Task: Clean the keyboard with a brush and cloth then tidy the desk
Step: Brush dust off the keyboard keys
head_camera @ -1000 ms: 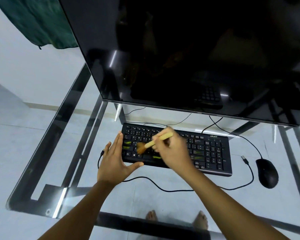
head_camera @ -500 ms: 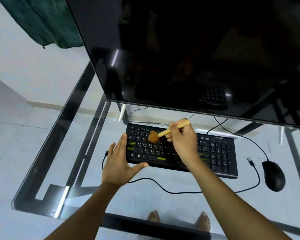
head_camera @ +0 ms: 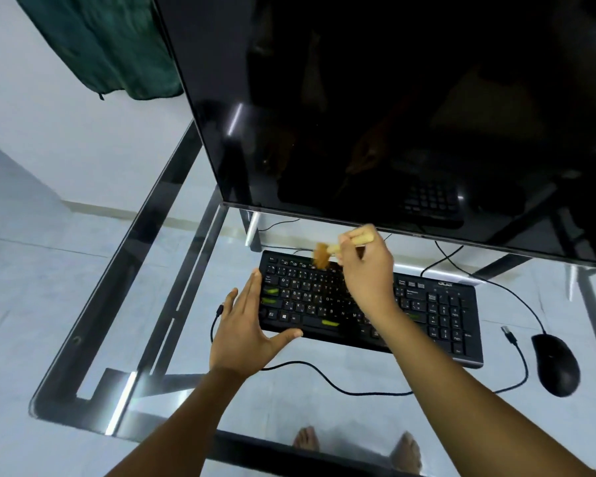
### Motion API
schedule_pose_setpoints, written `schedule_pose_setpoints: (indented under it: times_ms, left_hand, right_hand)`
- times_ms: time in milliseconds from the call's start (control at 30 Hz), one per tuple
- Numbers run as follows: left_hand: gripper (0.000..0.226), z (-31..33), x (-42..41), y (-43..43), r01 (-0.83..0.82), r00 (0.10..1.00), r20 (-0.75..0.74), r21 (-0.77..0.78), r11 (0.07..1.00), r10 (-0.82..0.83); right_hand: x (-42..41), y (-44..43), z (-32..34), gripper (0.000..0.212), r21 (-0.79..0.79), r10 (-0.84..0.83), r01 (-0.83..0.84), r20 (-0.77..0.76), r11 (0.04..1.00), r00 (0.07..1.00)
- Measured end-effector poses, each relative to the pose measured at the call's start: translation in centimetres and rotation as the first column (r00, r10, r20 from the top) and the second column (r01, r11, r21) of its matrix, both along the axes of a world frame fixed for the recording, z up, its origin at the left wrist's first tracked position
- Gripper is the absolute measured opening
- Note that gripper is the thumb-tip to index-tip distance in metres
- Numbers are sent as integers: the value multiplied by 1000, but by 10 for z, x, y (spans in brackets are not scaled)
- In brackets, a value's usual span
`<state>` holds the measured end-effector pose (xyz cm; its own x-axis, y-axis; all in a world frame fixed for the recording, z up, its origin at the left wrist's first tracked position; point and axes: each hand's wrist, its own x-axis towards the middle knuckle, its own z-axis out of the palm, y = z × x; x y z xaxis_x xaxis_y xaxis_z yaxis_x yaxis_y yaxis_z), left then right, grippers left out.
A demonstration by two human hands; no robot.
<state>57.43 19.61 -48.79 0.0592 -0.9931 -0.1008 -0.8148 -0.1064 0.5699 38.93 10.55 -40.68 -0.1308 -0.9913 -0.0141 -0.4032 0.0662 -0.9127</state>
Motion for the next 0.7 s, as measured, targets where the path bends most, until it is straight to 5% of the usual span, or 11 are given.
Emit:
schedule_pose_setpoints:
  times_ms: [100, 167, 267, 400, 500, 567, 633, 700]
  left_hand:
    - [121, -1, 1, 0, -11, 1000, -6, 38, 999, 11]
    - [122, -1, 1, 1, -9, 1000, -3, 46, 999, 9]
    - [122, 1, -1, 0, -12, 1000, -21, 36, 999, 13]
    - [122, 2, 0, 0, -10, 1000, -19, 42, 999, 11]
    - [122, 3, -1, 1, -23, 999, -39, 35, 999, 25]
    - [122, 2, -1, 0, -25, 999, -32, 44, 999, 27]
    - [122, 1, 0, 0, -21, 999, -27, 48, 999, 22]
    - [122, 1, 0, 0, -18, 999, -41, 37, 999, 19]
  right_hand:
    - [26, -1, 2, 13, 99, 172, -182, 99, 978, 980]
    - [41, 1, -4, 10, 88, 311, -307, -38, 948, 950]
    - [47, -9, -5, 11, -96, 164, -174, -103, 980, 981]
    - [50, -7, -7, 11, 14, 302, -303, -139, 953, 943]
    - [37, -6, -12, 9, -93, 110, -122, -131, 988, 985]
    - [32, -1, -15, 9, -35, 158, -160, -51, 986, 986]
    - [28, 7, -17, 5, 46, 294, -291, -141, 956, 945]
    - [21, 9, -16, 3, -34, 222, -235, -218, 971, 950]
